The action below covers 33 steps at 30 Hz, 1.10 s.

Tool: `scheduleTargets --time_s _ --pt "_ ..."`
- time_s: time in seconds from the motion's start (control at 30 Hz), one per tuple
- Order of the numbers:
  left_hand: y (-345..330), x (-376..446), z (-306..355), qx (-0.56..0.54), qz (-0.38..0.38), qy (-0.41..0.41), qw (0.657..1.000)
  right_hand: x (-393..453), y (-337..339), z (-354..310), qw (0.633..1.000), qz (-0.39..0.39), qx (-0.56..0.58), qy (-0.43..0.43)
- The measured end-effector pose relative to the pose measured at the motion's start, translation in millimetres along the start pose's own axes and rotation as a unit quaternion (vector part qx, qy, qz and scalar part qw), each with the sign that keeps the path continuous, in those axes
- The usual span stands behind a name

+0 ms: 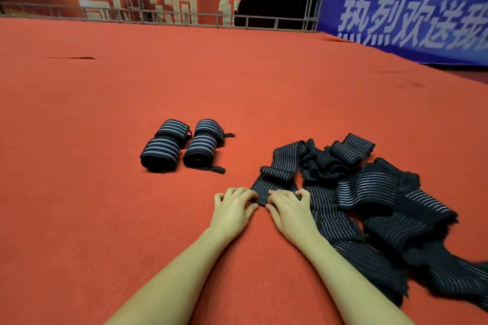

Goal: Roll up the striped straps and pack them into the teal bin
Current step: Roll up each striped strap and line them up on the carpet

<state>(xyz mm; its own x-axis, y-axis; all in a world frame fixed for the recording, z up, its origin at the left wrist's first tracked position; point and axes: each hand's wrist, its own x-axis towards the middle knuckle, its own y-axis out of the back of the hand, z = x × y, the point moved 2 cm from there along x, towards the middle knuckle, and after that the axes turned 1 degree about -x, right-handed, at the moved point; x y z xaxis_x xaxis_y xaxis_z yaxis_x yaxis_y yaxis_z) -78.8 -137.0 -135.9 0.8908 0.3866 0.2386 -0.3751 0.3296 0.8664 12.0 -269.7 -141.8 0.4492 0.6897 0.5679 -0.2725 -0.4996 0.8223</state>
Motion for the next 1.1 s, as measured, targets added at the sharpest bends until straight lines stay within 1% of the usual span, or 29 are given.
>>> scheduleTargets --time_s 0.1,0.2,0.33,0.43,0.5,0.6,0.7,0.8,0.9,1.0,1.03,1.1 --pt "-2 -4 3 -0.011 0.004 0.000 1.000 -5 -1 2 1.000 0.017 0.010 -0.006" --pt "-4 -9 1 -0.010 0.007 0.009 1.000 -10 -5 -3 1.000 0.013 0.012 -0.010" --pt "6 6 5 -0.005 0.002 0.000 1.000 4 3 2 0.999 0.022 0.017 -0.032" --pt "5 9 2 0.011 0.006 0.007 1.000 2 2 -4 0.999 0.005 0.021 -0.046" --pt "0 8 0 0.023 0.010 -0.002 1.000 -2 0 -8 0.998 -0.013 0.020 -0.050" --pt "-1 12 4 0.022 0.026 -0.022 0.999 -2 3 1 0.997 -0.033 0.053 -0.048" --pt "-1 16 9 -0.001 0.042 -0.034 0.999 -1 7 9 0.998 0.008 0.060 -0.030" --pt "0 18 7 0.007 0.029 -0.031 0.999 3 4 5 0.999 0.030 0.032 -0.025" --pt "2 24 7 0.030 0.018 -0.025 0.999 9 3 0 0.998 0.028 0.013 -0.055" --pt "3 25 9 0.052 0.010 -0.031 0.998 6 4 -4 0.996 0.003 0.028 -0.085" --pt "3 25 11 0.050 0.008 -0.035 0.998 4 5 -5 0.995 -0.005 0.036 -0.097" --pt "5 30 19 0.007 0.023 -0.036 0.999 8 10 -2 0.988 0.003 0.069 -0.140"
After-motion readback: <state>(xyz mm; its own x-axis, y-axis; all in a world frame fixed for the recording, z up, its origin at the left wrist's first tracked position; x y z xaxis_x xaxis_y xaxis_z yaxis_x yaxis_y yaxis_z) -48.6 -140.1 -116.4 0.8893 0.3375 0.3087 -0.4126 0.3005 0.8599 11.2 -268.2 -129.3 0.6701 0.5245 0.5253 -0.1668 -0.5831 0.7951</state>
